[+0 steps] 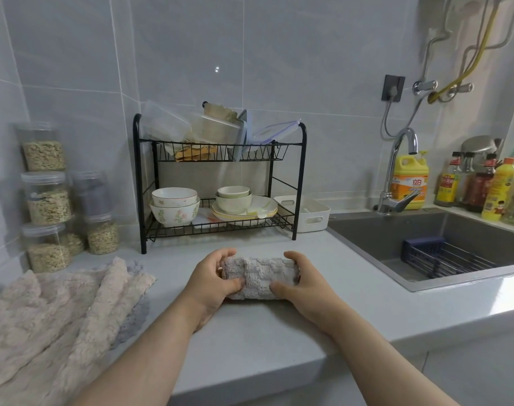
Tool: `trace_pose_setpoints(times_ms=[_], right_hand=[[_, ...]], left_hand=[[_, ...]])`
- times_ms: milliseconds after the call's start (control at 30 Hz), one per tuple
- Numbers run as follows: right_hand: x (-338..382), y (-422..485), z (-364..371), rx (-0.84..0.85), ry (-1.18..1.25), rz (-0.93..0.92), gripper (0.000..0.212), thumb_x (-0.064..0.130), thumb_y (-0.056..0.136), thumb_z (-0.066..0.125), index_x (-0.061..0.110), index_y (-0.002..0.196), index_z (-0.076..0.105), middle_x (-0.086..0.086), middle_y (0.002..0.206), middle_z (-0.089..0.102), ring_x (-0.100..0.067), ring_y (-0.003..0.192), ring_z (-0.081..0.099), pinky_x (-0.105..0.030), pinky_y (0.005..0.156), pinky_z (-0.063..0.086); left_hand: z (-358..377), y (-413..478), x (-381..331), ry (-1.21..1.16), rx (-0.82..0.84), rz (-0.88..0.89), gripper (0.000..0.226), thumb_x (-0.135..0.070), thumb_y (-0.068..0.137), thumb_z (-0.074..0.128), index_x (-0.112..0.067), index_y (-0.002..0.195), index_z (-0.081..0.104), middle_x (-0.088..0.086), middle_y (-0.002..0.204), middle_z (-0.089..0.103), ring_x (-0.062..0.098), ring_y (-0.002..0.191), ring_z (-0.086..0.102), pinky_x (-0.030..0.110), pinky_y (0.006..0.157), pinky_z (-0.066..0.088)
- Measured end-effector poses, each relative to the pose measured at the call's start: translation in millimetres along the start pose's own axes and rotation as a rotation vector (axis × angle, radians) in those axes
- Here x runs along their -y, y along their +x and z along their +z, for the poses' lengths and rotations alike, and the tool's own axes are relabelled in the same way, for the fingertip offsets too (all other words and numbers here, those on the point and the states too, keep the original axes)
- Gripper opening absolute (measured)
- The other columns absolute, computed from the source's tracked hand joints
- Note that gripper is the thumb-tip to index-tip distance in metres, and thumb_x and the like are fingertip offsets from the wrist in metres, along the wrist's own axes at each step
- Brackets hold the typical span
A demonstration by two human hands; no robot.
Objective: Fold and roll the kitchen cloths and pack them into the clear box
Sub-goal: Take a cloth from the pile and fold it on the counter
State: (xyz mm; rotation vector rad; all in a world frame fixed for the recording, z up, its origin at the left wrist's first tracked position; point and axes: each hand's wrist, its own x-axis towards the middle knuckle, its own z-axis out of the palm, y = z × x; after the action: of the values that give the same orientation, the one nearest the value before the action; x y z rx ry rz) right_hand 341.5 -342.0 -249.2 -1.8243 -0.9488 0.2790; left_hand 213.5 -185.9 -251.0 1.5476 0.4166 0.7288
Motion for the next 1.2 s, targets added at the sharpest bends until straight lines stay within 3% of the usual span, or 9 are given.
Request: trace_pose_setpoints(times_ms=[167, 400, 533, 667, 767, 867, 1000, 1100, 1200], right_hand=[[-4, 2, -2, 0.019, -0.168, -0.038, 0.062, 0.023, 0.074, 0.076, 0.033, 0.127, 0.046, 0.0, 0.123, 0.052, -0.015, 0.112, 0.051, -0.027, 0.098, 0.041], [-1, 0, -8, 0.022, 0.018, -0.027, 0.051, 0.0, 0.079, 0.069, 0.03, 0.117, 0.052, -0.001, 0.107, 0.058, -0.01, 0.087, 0.056, -0.01, 0.068, 0.046], [-3, 5, -8, 0.002, 0.392, 0.064, 0.037, -0.009, 0.083, 0.066, 0.016, 0.11, 0.06, -0.012, 0.104, 0.07, -0.018, 0.087, 0.068, -0.026, 0.076, 0.055], [-7, 10, -6, -0.034, 0.358, 0.038, 0.026, -0.001, 0.088, 0.064, 0.019, 0.105, 0.06, -0.005, 0.101, 0.072, -0.017, 0.092, 0.067, -0.029, 0.084, 0.053], [-6, 12, -6, -0.049, 0.359, 0.029, 0.022, 0.003, 0.092, 0.061, 0.019, 0.108, 0.06, -0.004, 0.102, 0.072, -0.016, 0.093, 0.067, -0.026, 0.082, 0.052], [-5, 9, -6, -0.047, 0.4, 0.04, 0.022, 0.009, 0.093, 0.062, 0.02, 0.112, 0.059, -0.009, 0.102, 0.072, -0.018, 0.092, 0.069, -0.031, 0.084, 0.054], [-3, 3, -5, -0.077, 0.356, 0.029, 0.023, 0.014, 0.091, 0.065, 0.029, 0.107, 0.058, -0.001, 0.092, 0.068, -0.001, 0.074, 0.064, -0.015, 0.071, 0.049], [-5, 4, -7, -0.069, 0.25, -0.01, 0.026, 0.017, 0.093, 0.064, 0.03, 0.113, 0.055, 0.01, 0.08, 0.058, 0.012, 0.061, 0.054, -0.004, 0.059, 0.04], [-6, 6, -4, -0.033, 0.126, -0.004, 0.03, 0.022, 0.093, 0.062, 0.035, 0.117, 0.049, 0.015, 0.078, 0.054, 0.014, 0.067, 0.052, -0.003, 0.062, 0.038]], left_hand=[[4, -8, -6, 0.089, 0.135, -0.042, 0.068, -0.002, 0.053, 0.08, -0.025, 0.114, 0.058, 0.012, 0.103, 0.065, 0.017, 0.083, 0.065, 0.029, 0.069, 0.056], [1, 0, 1, 0.133, -0.019, -0.011, 0.047, 0.013, 0.07, 0.075, -0.014, 0.105, 0.058, 0.014, 0.101, 0.064, 0.019, 0.082, 0.063, 0.024, 0.066, 0.054], [2, 4, 1, 0.08, -0.096, -0.039, 0.027, -0.007, 0.08, 0.075, -0.013, 0.098, 0.057, 0.005, 0.095, 0.064, 0.013, 0.084, 0.061, 0.019, 0.071, 0.047], [6, 2, -2, 0.264, -0.02, 0.019, 0.022, -0.032, 0.088, 0.069, -0.013, 0.096, 0.061, -0.003, 0.085, 0.065, 0.014, 0.082, 0.059, 0.023, 0.07, 0.045], [6, 0, -6, 0.091, 0.057, -0.013, 0.018, -0.01, 0.082, 0.074, -0.009, 0.098, 0.068, 0.003, 0.092, 0.075, 0.016, 0.086, 0.068, 0.022, 0.074, 0.052], [3, 2, -7, -0.036, -0.038, -0.068, 0.027, -0.002, 0.078, 0.075, -0.009, 0.102, 0.065, 0.01, 0.097, 0.072, 0.022, 0.092, 0.067, 0.024, 0.08, 0.053], [-1, 3, 0, -0.055, -0.065, -0.123, 0.05, -0.017, 0.068, 0.085, -0.015, 0.112, 0.062, 0.013, 0.114, 0.066, 0.024, 0.109, 0.063, 0.039, 0.101, 0.048], [0, 7, 3, -0.036, -0.099, -0.103, 0.032, -0.009, 0.076, 0.079, -0.019, 0.102, 0.063, 0.009, 0.11, 0.068, 0.023, 0.107, 0.064, 0.036, 0.099, 0.048], [-1, 7, 9, 0.035, -0.103, -0.095, 0.031, -0.009, 0.076, 0.079, -0.019, 0.103, 0.066, 0.002, 0.1, 0.074, 0.016, 0.1, 0.068, 0.03, 0.09, 0.053]])
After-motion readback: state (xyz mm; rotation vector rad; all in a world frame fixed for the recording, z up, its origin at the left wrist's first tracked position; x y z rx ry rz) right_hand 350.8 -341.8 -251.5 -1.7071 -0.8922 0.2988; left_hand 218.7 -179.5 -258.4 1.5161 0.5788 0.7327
